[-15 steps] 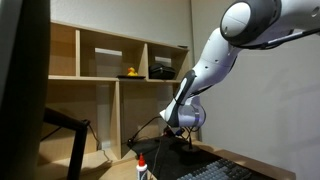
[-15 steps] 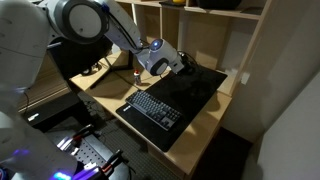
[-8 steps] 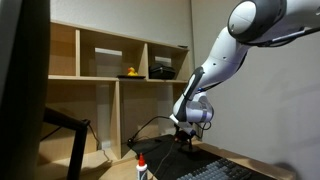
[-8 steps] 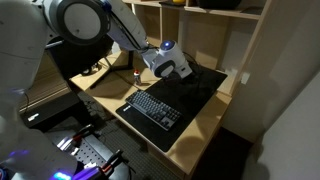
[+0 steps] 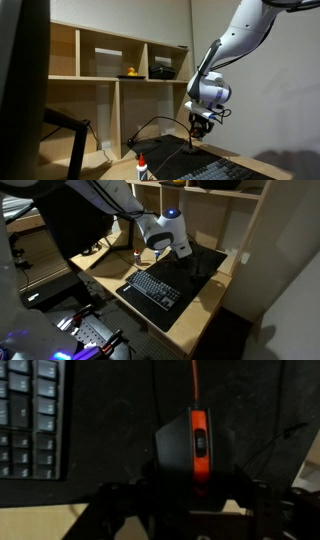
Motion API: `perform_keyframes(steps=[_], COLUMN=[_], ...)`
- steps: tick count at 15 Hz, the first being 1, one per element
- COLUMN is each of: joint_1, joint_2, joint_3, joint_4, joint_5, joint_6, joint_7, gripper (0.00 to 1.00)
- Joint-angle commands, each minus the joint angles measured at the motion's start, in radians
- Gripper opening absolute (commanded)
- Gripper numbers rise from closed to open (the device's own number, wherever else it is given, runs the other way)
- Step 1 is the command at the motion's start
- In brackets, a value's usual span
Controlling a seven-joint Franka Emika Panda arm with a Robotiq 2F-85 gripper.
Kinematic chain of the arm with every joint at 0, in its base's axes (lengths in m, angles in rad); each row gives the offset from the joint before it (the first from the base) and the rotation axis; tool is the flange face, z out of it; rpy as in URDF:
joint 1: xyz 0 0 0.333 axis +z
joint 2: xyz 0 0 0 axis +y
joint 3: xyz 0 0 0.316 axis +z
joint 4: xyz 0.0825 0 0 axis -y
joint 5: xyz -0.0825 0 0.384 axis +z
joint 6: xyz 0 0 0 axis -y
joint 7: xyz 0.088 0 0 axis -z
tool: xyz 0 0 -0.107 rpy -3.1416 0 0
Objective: Move the mouse to the right side of the desk
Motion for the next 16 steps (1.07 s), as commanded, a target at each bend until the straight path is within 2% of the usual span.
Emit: perform_keyframes(steps=[1, 2, 3, 6, 7, 9, 10, 11, 13, 15, 16], joint_1=[0.059, 0.038, 0.053, 0.040, 0.042, 0.066, 0.041, 0.042, -0.003, -0.019, 0.001], joint_2=[0.041, 0.016, -0.031, 0.013, 0.017, 0.047, 0.049, 0.215, 0.227, 0.292, 0.223], joint_3=[-0.139, -0.153, -0.136, -0.165, -0.165, -0.231, -0.248, -0.223, -0.222, -0.221, -0.224], joint_4=[-0.011, -0.045, -0.056, -0.053, -0.052, -0.029, -0.009, 0.128, 0.139, 0.194, 0.111], joint_5=[-0.015, 0.021, 0.004, 0.006, 0.006, -0.020, -0.010, 0.025, 0.062, 0.086, 0.040], joint_6=[-0.033, -0.014, -0.034, -0.027, -0.027, -0.046, -0.096, -0.065, -0.085, -0.090, -0.054], joint_7=[0.117, 0.129, 0.087, 0.113, 0.117, 0.221, 0.248, 0.318, 0.369, 0.460, 0.415], gripper=[0.45, 0.45, 0.70, 0.70, 0.45, 0.45, 0.45, 0.45, 0.45, 0.45, 0.70])
